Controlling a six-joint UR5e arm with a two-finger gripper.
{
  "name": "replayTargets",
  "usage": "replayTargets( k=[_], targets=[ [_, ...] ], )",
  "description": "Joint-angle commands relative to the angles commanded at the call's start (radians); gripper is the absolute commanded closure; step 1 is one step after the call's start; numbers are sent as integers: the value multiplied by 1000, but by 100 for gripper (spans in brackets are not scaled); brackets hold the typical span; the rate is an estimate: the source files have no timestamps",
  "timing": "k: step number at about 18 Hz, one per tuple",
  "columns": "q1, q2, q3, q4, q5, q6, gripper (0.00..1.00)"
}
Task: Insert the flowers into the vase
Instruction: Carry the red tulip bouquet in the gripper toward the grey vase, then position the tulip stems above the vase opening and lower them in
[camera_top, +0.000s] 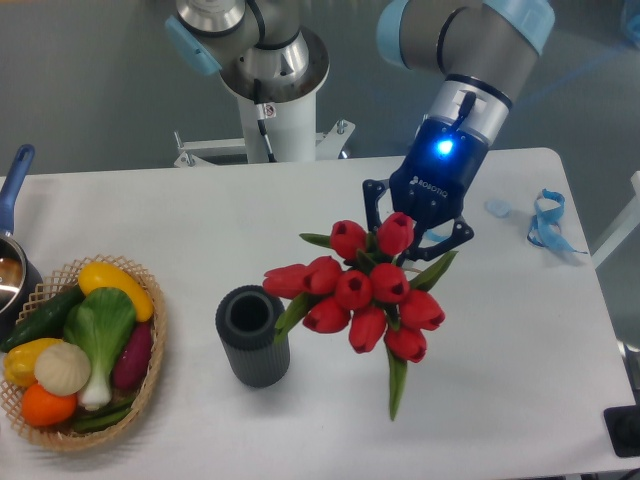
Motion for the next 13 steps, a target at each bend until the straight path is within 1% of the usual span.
replayTargets(
  k=[2,6,8,10,11,13],
  targets=[
    [-6,-9,-3,26,-109,0,100],
    [-20,-26,-18,28,-273,5,100],
    [-35,-29,-43,28,-321,5,100],
    [-57,-31,-58,28,-333,14,100],
    [-63,-31,-61,28,-359,17,100],
    [-65,-37,-87,28,-454,18,100]
  ],
)
